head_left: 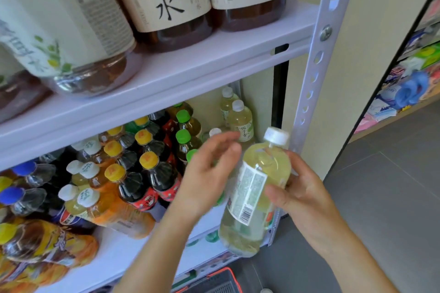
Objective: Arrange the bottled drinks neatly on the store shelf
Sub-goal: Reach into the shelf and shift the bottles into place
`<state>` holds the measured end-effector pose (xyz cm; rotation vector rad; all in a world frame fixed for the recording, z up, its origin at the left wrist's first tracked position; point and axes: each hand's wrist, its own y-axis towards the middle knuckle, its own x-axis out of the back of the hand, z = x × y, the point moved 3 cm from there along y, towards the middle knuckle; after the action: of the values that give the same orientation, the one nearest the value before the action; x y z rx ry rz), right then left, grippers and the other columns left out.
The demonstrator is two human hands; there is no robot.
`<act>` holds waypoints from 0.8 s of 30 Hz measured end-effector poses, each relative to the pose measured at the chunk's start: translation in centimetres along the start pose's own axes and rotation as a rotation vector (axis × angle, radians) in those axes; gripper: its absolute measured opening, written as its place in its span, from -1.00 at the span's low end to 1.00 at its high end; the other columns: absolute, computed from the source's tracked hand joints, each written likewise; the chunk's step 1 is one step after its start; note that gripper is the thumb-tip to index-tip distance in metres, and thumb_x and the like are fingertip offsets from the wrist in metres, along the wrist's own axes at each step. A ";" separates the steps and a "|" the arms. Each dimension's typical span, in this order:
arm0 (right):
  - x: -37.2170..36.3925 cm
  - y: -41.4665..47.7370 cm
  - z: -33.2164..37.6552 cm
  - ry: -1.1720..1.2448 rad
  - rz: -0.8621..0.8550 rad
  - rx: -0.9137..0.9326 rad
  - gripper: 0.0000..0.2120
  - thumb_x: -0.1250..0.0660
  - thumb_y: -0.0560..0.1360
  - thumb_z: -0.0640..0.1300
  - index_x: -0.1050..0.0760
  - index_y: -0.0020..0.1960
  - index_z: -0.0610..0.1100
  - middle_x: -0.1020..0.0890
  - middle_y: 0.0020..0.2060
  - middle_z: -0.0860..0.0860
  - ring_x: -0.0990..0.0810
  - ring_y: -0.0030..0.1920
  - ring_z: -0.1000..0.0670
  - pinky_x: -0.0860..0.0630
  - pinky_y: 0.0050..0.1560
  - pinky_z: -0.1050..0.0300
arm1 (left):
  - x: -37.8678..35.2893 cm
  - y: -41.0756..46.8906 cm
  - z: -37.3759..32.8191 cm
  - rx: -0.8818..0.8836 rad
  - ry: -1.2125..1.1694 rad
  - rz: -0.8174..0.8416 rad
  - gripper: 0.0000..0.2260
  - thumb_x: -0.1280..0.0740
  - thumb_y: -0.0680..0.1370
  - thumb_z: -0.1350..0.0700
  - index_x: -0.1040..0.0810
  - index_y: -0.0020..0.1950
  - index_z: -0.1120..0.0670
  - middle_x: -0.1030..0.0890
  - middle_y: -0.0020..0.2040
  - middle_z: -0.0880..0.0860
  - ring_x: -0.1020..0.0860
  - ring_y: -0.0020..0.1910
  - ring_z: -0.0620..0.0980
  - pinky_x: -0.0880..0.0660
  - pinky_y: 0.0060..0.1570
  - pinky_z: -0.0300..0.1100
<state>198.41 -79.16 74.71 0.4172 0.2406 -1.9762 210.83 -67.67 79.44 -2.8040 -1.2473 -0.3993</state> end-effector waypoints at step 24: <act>-8.8 -5.0 -1.4 -0.137 0.059 -0.025 -0.43 -0.34 0.45 0.21 -0.30 0.42 0.23 -0.61 0.24 0.15 -0.61 0.23 0.06 -0.55 0.20 -0.08 | 1.5 -11.4 2.8 -0.036 0.081 -0.054 -0.48 -0.06 0.56 -0.37 -0.21 0.50 -0.28 -0.44 0.35 -0.26 -0.43 0.35 -0.23 -0.46 0.27 -0.11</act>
<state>197.54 -69.24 76.83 0.2692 0.1639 -1.9332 204.01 -58.53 76.40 -2.7572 -1.3140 -0.5382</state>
